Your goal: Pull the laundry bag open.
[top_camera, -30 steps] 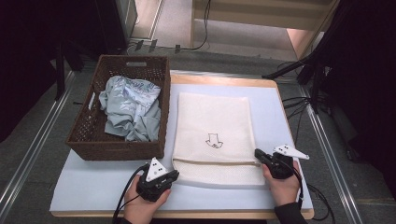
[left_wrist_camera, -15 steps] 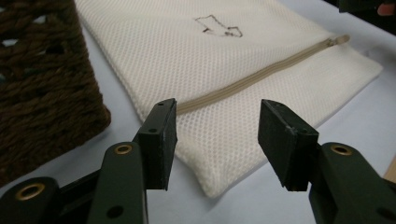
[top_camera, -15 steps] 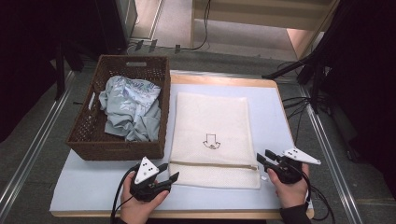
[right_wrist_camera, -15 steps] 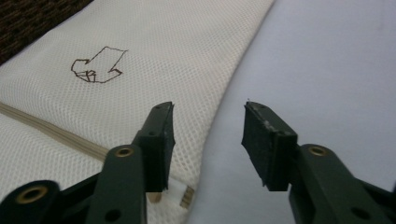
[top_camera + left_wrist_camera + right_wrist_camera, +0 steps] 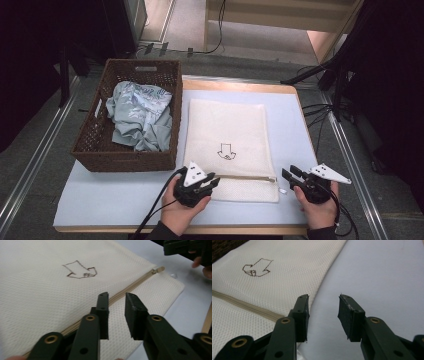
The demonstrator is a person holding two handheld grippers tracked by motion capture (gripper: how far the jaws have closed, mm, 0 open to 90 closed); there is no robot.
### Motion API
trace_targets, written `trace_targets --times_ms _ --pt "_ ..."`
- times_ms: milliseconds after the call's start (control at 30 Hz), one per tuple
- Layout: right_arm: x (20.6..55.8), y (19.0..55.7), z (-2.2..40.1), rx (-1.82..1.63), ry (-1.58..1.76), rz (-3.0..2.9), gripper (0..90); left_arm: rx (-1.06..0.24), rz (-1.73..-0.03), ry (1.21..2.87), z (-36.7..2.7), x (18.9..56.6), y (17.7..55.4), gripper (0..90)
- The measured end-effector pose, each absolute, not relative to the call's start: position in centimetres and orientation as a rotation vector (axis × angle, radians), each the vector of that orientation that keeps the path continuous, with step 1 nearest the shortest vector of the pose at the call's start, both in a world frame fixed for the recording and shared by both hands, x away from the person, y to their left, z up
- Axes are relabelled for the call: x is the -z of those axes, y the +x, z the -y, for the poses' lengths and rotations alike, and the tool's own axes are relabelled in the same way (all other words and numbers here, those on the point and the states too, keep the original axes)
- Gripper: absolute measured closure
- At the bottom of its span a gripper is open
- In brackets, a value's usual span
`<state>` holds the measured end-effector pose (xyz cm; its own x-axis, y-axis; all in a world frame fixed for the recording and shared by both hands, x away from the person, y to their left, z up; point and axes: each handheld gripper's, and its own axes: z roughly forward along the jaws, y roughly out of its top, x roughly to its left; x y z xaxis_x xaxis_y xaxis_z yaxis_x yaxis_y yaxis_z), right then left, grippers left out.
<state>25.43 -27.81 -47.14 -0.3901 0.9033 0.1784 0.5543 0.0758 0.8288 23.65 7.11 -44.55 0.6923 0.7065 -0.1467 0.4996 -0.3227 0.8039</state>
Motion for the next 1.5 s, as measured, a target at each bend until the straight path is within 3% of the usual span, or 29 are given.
trace_targets --times_ms 200,633,933,1500 --pt "48.0 25.6 27.7 -1.238 1.480 -1.999 65.1 -0.213 -0.903 2.053 -3.1 45.7 24.7 90.0" --pt "48.9 26.2 27.7 -1.303 1.542 -2.049 64.8 -0.155 -0.863 2.121 4.2 47.0 26.8 90.0" --pt "49.3 26.2 27.8 -1.355 1.612 -2.086 61.4 -0.135 -0.896 2.140 5.1 48.1 27.4 90.0" --pt "49.2 26.0 27.2 -1.504 1.726 -2.038 76.0 -0.126 -0.886 2.129 5.1 48.3 27.2 90.0"
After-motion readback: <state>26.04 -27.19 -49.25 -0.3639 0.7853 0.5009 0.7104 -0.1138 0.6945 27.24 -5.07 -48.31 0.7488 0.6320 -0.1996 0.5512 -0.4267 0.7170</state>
